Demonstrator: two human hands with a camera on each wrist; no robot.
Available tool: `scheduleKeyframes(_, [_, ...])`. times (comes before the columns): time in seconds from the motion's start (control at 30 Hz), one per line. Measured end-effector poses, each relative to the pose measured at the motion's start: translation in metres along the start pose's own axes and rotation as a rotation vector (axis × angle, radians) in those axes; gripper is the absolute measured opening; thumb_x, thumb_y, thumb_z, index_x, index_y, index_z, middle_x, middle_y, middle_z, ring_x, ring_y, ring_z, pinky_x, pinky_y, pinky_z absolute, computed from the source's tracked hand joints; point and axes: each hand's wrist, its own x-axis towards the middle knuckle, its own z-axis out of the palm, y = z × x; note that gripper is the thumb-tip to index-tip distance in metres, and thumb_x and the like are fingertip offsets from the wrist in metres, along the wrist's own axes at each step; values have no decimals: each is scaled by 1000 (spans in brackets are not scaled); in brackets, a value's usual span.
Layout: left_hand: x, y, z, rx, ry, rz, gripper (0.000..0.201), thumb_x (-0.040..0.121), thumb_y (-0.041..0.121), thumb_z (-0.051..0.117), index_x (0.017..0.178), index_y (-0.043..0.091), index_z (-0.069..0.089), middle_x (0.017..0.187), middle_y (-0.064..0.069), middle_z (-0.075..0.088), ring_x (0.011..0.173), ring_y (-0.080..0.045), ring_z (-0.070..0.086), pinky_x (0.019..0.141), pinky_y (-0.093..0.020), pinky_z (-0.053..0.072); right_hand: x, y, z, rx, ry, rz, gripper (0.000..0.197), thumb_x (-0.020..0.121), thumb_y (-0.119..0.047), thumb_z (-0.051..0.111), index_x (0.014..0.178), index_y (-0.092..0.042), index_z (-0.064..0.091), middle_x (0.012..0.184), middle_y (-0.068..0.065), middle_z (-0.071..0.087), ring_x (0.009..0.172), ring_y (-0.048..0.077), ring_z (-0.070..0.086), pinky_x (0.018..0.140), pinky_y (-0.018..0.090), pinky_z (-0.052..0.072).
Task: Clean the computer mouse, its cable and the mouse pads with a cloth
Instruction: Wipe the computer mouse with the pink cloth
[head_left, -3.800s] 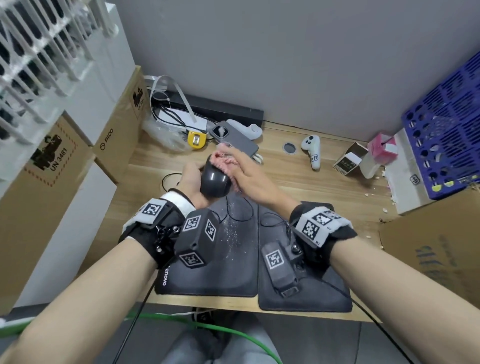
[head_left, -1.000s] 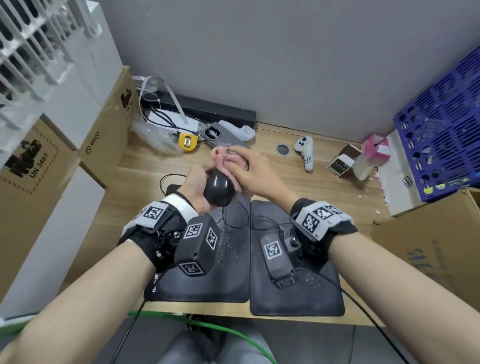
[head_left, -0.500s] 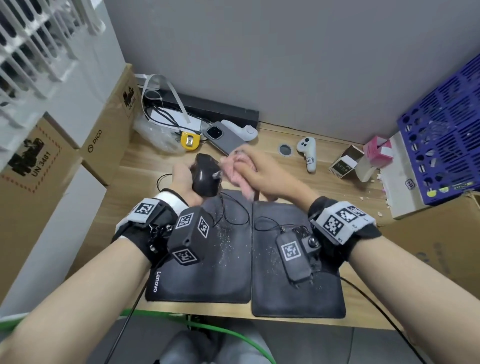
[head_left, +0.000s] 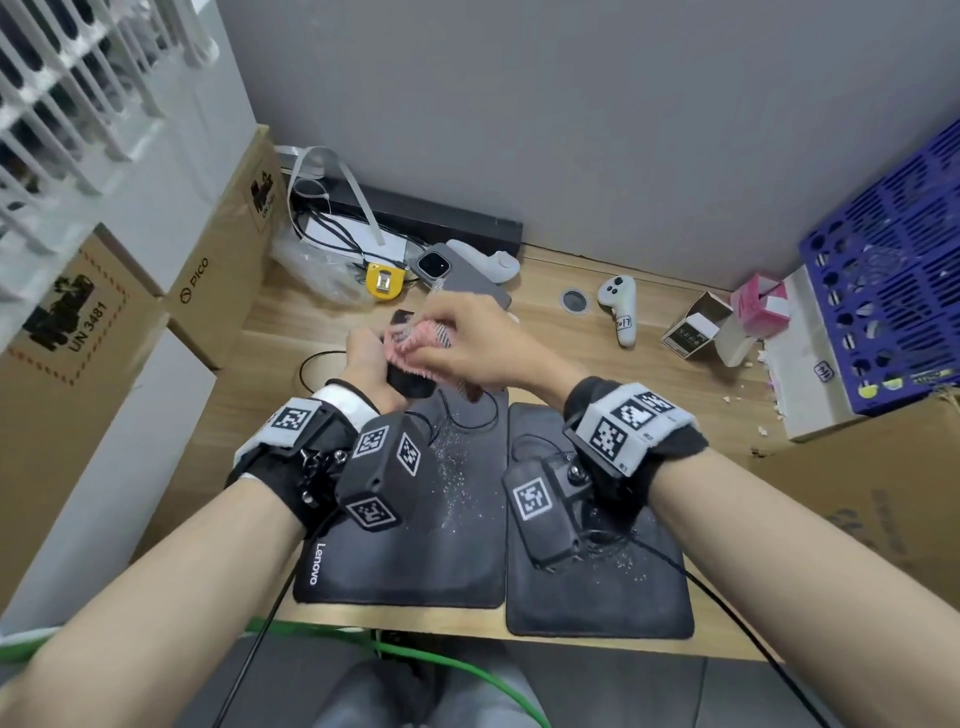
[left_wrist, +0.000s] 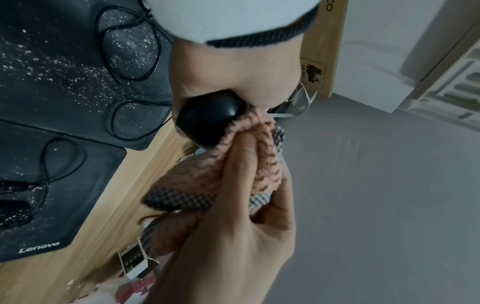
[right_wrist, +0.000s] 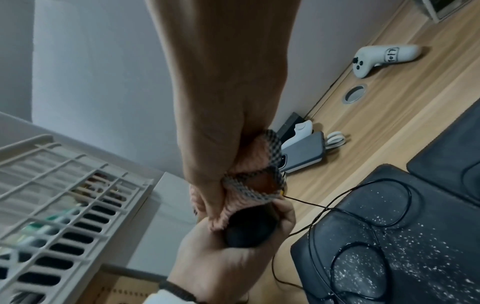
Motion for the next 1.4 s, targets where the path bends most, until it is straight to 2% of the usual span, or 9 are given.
scheduleKeyframes(0.1, [-3, -2, -1, 51, -53, -16, 33, 94, 26, 33, 84, 11, 61, 78, -10, 62, 67, -24, 62, 66, -34, 51, 1, 1, -3, 23, -13, -23, 17, 80, -25, 75, 96, -18, 73, 93, -7, 65, 87, 8, 57, 74, 10, 38])
scheduleKeyframes(0.17, [-8, -6, 1, 118, -121, -30, 31, 96, 32, 36, 87, 15, 60, 79, -7, 62, 69, -23, 59, 68, -32, 48, 9, 6, -6, 68, 123, 98, 14, 83, -23, 71, 96, -19, 74, 99, -3, 70, 95, 12, 59, 81, 22, 41])
scheduleKeyframes(0.27, [-15, -8, 5, 196, -188, -30, 30, 97, 32, 39, 86, 13, 60, 76, -8, 62, 68, -24, 57, 67, -33, 46, 17, 10, -6, 61, 263, 240, 14, 85, -23, 68, 96, -19, 75, 99, -3, 72, 100, 15, 60, 79, 21, 39])
scheduleKeyframes(0.47, [-7, -3, -5, 173, -85, -14, 30, 92, 35, 39, 90, 14, 61, 83, -10, 64, 72, -27, 64, 74, -38, 53, 1, -13, -2, 29, -42, -6, 10, 85, -25, 69, 92, -19, 71, 90, -9, 64, 84, 7, 56, 72, 16, 39])
scheduleKeyframes(0.67, [-18, -4, 1, 153, -207, -36, 31, 96, 29, 36, 96, 10, 60, 76, -10, 66, 64, -25, 62, 57, -30, 56, 16, 3, -16, 29, 141, 186, 13, 89, -25, 63, 94, -15, 70, 92, -5, 64, 92, 12, 55, 89, 34, 46])
scheduleKeyframes(0.87, [-8, 1, -9, 14, -21, -31, 18, 84, 30, 40, 76, 16, 49, 75, -3, 55, 69, -21, 57, 55, -27, 55, -7, -25, -4, 40, -114, -121, 11, 85, -22, 71, 91, -13, 70, 93, -1, 69, 84, 11, 59, 73, 22, 41])
scheduleKeyframes(1.0, [-21, -1, 1, -71, -25, -5, 32, 97, 21, 28, 78, 5, 47, 51, -13, 62, 68, -24, 57, 46, -25, 53, -15, -19, -2, 116, -216, -208, 13, 80, -20, 77, 91, -20, 70, 91, -6, 65, 83, 6, 59, 74, 13, 43])
scheduleKeyframes(1.17, [-21, -3, 1, -62, -98, -80, 39, 96, 29, 30, 96, 4, 60, 79, -17, 70, 74, -26, 66, 71, -38, 57, -17, 4, -11, 124, 26, -137, 15, 81, -22, 73, 94, -15, 71, 94, -5, 66, 88, 9, 59, 81, 21, 44])
scheduleKeyframes(1.4, [-31, -7, 9, 15, -246, -109, 40, 98, 32, 32, 95, 5, 62, 79, -15, 66, 63, -27, 62, 59, -29, 55, -7, 22, -16, 103, 303, 256, 20, 88, -22, 61, 105, -16, 70, 104, -2, 68, 106, 21, 59, 92, 33, 45])
